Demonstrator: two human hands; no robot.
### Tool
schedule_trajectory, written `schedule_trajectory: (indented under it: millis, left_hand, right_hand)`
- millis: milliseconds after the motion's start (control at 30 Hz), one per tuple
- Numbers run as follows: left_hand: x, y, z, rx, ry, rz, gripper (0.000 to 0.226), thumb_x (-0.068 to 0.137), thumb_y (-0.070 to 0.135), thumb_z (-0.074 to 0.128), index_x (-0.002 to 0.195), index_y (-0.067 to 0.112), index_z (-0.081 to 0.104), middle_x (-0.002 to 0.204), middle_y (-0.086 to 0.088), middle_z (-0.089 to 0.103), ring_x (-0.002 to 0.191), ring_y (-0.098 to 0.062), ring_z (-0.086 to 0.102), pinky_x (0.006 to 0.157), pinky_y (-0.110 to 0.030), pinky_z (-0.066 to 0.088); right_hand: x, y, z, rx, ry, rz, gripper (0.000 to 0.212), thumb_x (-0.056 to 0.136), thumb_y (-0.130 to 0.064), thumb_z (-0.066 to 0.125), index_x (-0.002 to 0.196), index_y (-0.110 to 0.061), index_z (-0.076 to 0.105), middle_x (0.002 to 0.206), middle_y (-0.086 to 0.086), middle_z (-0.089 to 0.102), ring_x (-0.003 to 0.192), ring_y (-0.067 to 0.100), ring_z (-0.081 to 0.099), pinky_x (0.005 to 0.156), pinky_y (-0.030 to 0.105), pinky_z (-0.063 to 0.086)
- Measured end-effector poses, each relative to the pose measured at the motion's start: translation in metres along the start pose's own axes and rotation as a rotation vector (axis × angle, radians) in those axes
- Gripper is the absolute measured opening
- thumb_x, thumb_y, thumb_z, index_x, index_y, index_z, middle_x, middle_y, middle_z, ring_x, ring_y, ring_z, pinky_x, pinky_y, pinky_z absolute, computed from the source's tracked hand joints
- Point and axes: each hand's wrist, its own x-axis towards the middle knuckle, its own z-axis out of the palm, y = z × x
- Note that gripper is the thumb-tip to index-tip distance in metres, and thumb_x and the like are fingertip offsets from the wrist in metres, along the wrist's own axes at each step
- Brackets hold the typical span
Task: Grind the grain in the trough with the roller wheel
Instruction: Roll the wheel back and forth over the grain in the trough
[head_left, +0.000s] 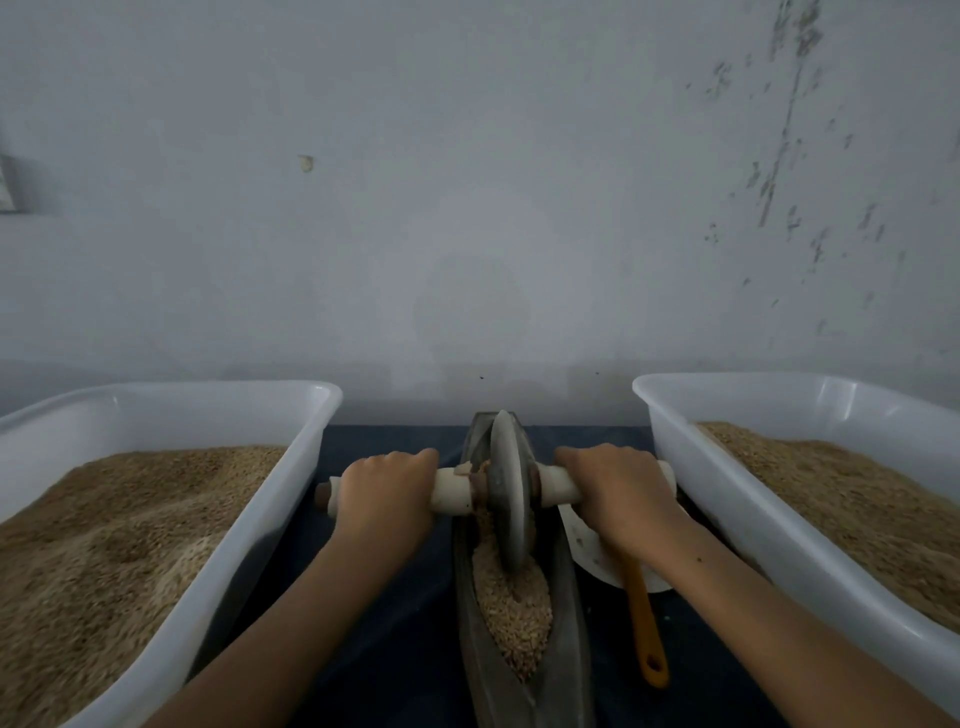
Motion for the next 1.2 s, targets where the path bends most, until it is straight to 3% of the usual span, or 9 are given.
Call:
schedule_trajectory:
  millis: [133,300,467,600,767,867,1000,1200]
  left_hand:
    - [-0.001,0.000,0.002,0.005,0.051,0.021,0.018,0.090,0.033,0.054,0.104,0.024,0.048,0.102,0.007,0.062,0.092,-0.012,0.060,0.070,-0.023,0.033]
    - [0.003,-0.005,-0.004,0.014,-0.145,0.047,0.027,0.087,0.032,0.059,0.111,0.022,0.055,0.106,0.002,0.062,0.096,-0.016,0.060,0.075,-0.026,0.041]
    - [0.004,-0.009,-0.009,-0.002,-0.310,0.097,0.035,0.084,0.033,0.063,0.115,0.018,0.055,0.106,0.000,0.062,0.095,-0.015,0.059,0.082,-0.027,0.047]
    - [0.005,-0.009,-0.004,-0.006,-0.238,0.091,0.029,0.084,0.033,0.062,0.111,0.022,0.056,0.104,0.002,0.062,0.093,-0.014,0.059,0.076,-0.026,0.043]
    - [0.004,-0.005,0.003,-0.053,-0.061,0.061,0.020,0.088,0.035,0.057,0.104,0.027,0.049,0.100,0.006,0.061,0.088,-0.013,0.058,0.071,-0.026,0.038]
    - [0.004,-0.003,0.003,-0.048,-0.024,0.063,0.022,0.088,0.037,0.057,0.105,0.026,0.048,0.100,0.005,0.061,0.089,-0.014,0.060,0.072,-0.027,0.041]
    - [0.004,-0.004,-0.001,-0.022,-0.095,0.070,0.024,0.088,0.035,0.058,0.108,0.025,0.052,0.103,0.004,0.062,0.092,-0.014,0.060,0.073,-0.026,0.039]
    - [0.004,-0.007,-0.010,-0.014,-0.284,0.109,0.030,0.084,0.031,0.062,0.111,0.020,0.056,0.101,0.003,0.061,0.085,-0.012,0.055,0.075,-0.024,0.042]
  right_hand:
    - [0.000,0.001,0.003,0.017,0.014,0.000,0.013,0.089,-0.017,0.052,0.099,-0.025,0.050,0.096,-0.001,0.064,0.089,0.022,0.061,0.066,0.031,0.036]
    - [0.000,0.003,-0.010,-0.013,-0.147,-0.067,0.018,0.086,-0.018,0.058,0.102,-0.025,0.058,0.099,0.000,0.063,0.090,0.020,0.060,0.067,0.028,0.036]
    - [0.000,0.002,-0.018,-0.027,-0.316,-0.101,0.026,0.083,-0.022,0.065,0.108,-0.024,0.061,0.091,-0.002,0.061,0.077,0.015,0.056,0.055,0.024,0.033]
    - [0.001,0.001,-0.016,-0.018,-0.292,-0.080,0.026,0.085,-0.022,0.064,0.110,-0.023,0.061,0.098,0.000,0.063,0.081,0.015,0.057,0.058,0.024,0.033]
    - [0.000,-0.004,-0.006,-0.018,-0.075,-0.029,0.020,0.089,-0.016,0.054,0.107,-0.025,0.055,0.104,0.001,0.063,0.096,0.022,0.060,0.070,0.030,0.034]
    - [0.000,-0.005,-0.005,-0.013,-0.068,-0.004,0.019,0.091,-0.018,0.054,0.109,-0.024,0.051,0.105,0.001,0.063,0.097,0.023,0.060,0.071,0.030,0.036]
    - [-0.001,-0.004,-0.009,-0.027,-0.125,-0.034,0.020,0.089,-0.017,0.057,0.108,-0.023,0.056,0.105,0.001,0.063,0.096,0.021,0.060,0.072,0.029,0.037]
    - [0.000,-0.002,-0.023,-0.023,-0.367,-0.086,0.031,0.085,-0.020,0.065,0.115,-0.020,0.059,0.104,0.003,0.064,0.094,0.019,0.061,0.076,0.031,0.048]
